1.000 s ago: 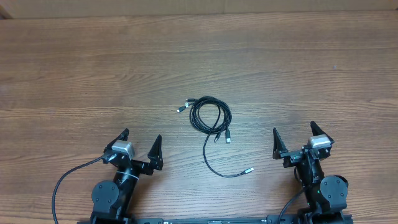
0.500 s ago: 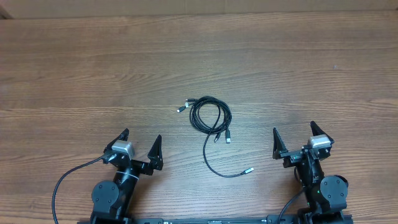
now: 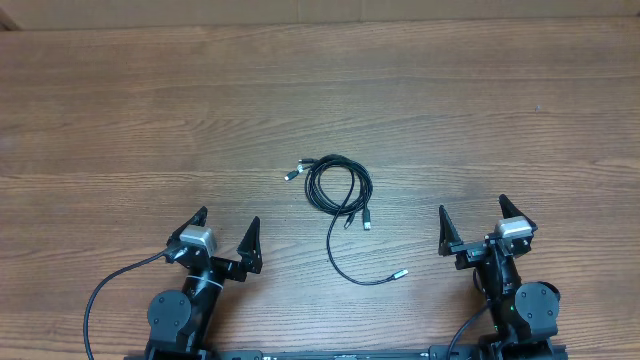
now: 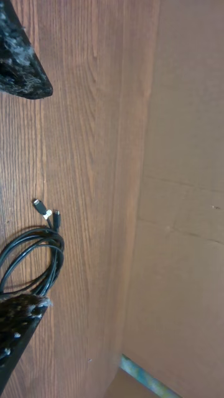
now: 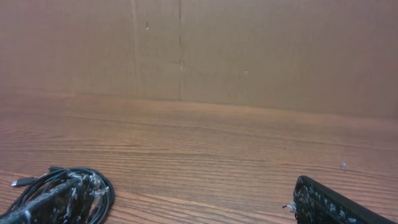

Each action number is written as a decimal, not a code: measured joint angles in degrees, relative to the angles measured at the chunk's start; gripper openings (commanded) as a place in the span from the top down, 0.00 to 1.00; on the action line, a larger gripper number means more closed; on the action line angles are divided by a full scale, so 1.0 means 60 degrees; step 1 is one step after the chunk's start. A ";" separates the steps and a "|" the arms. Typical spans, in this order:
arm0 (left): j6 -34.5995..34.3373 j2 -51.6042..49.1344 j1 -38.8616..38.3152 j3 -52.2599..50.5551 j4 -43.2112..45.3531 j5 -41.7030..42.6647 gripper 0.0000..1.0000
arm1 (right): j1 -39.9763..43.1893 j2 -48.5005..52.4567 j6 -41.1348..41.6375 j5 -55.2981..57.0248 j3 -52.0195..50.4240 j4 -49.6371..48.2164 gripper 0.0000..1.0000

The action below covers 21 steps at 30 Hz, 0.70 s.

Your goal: Untangle cables

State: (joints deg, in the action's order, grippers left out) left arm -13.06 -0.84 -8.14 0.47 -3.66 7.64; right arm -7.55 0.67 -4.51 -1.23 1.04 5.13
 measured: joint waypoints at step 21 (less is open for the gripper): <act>0.0000 0.0000 0.0000 0.0000 -0.0011 -0.0146 0.01 | 0.0004 0.0000 0.0000 -0.0004 0.0000 0.0000 0.00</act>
State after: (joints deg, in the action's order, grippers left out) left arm -13.06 -0.84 -8.14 0.47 -3.73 6.76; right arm -7.53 0.67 -4.51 -1.26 1.04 5.13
